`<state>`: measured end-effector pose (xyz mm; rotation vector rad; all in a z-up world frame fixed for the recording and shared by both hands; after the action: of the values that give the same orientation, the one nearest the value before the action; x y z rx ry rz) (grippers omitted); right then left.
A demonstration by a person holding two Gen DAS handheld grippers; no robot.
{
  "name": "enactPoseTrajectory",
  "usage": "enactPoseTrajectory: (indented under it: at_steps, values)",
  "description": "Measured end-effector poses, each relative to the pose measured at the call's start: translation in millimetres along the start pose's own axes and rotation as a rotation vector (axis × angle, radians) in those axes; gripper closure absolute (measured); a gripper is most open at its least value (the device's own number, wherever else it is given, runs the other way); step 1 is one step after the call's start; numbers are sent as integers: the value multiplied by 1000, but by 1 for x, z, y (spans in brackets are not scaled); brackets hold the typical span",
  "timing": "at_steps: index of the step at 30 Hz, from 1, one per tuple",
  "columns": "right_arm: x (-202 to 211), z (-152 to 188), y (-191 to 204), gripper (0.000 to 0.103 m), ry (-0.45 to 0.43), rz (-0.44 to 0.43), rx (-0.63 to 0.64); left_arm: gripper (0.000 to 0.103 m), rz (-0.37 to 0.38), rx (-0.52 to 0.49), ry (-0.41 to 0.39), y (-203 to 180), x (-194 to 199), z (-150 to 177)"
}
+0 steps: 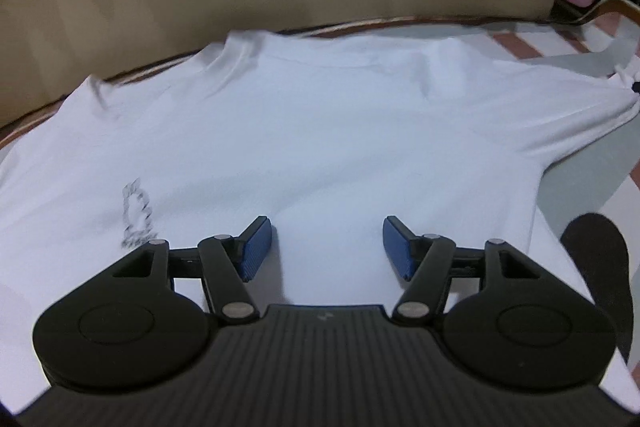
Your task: Fold clothes
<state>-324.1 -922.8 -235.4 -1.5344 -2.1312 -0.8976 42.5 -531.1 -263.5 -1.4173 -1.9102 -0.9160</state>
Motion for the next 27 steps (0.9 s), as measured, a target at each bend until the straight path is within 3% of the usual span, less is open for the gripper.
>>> enactPoseTrajectory:
  at_steps: [4,6,10,15,16,18,19,21,22,23,27]
  values:
    - [-3,3,-14,92,-79,2,-55,41,-32,-15,81,24,28,28]
    - [-6,1,-18,92,-71,-14,-77,41,-27,9,76,36,49,45]
    - [-9,-3,-15,93,-55,-16,-35,41,72,31,8,23,85,57]
    - [-13,-18,-3,93,-84,79,133,41,212,38,-11,-12,101,56]
    - [-11,-27,-5,92,-133,132,161,41,232,64,-15,-13,102,55]
    - [-6,-36,-18,86,-147,227,91,41,241,79,-14,-14,102,56]
    - [2,-35,-16,79,-125,223,43,41,241,79,-10,-15,102,57]
    - [36,-21,23,75,-71,36,42,41,226,73,-2,-14,105,60]
    - [58,-5,51,59,-24,-62,96,41,213,77,5,-12,106,63]
    - [81,12,79,50,23,-160,149,41,200,86,12,-9,107,65]
    - [139,110,169,50,298,-468,275,41,150,197,42,16,110,84]
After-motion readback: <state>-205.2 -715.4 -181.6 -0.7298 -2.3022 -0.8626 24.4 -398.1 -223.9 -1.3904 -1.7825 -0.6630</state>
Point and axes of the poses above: each gripper's, at about its wrist camera, not at the fingertips, and x roughly against the way its jaws point, y to its left, z to its underside, the point moved 9 cm from there along -x, roughly the way its jaws point, and after that the axes turned 15 degrees about -x, right-handed, at the moved point
